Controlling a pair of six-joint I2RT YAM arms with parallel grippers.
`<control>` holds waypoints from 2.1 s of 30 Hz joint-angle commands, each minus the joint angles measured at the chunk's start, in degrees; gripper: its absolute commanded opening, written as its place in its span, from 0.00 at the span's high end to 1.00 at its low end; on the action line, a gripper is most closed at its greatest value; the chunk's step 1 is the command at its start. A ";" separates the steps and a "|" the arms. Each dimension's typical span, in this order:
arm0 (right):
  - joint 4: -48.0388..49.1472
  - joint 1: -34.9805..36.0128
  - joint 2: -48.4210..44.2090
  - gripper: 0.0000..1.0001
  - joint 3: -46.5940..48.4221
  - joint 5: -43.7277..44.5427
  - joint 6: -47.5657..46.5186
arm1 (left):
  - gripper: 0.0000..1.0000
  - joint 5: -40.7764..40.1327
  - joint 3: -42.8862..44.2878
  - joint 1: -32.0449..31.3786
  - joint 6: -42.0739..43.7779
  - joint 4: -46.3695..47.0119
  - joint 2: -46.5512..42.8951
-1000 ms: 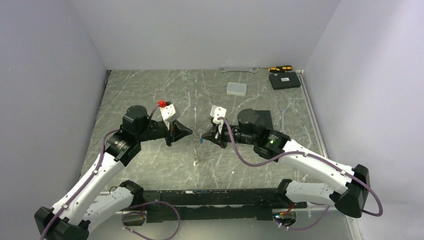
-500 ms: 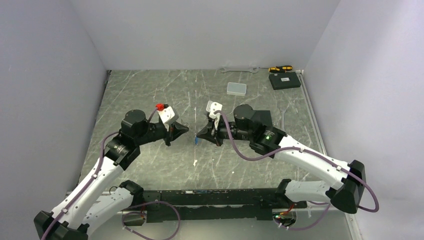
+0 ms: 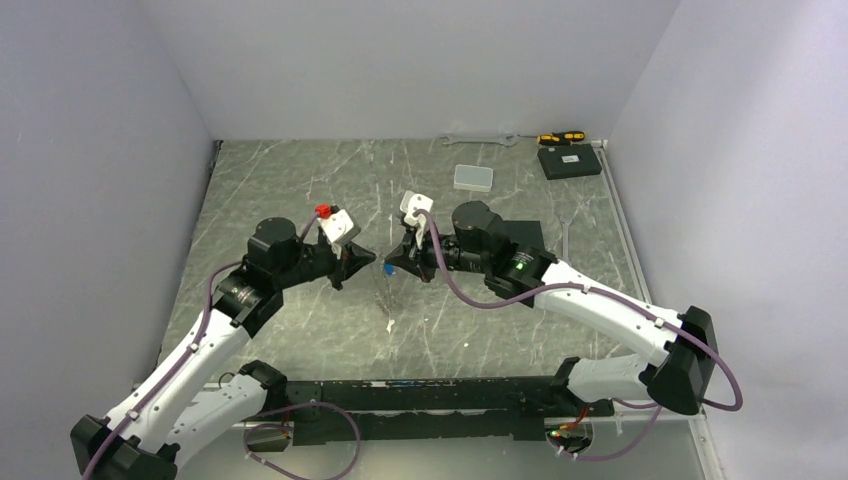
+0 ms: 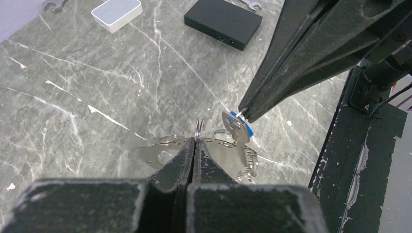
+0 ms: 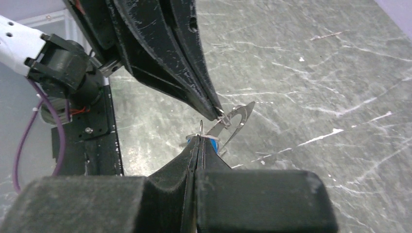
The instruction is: Put the keys on the keyring
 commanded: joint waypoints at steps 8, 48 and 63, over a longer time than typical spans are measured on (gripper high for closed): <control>-2.09 -0.54 -0.48 1.00 3.32 4.68 -5.73 | 1.00 0.70 1.96 0.01 1.24 1.14 -2.24; 5.76 -1.49 -0.69 1.00 -1.34 -2.77 -2.19 | 1.00 2.34 2.70 0.01 -0.15 0.77 -1.89; 8.10 -1.41 0.75 1.00 -1.67 -5.90 -0.97 | 1.00 1.30 3.33 0.19 -0.95 0.30 -1.31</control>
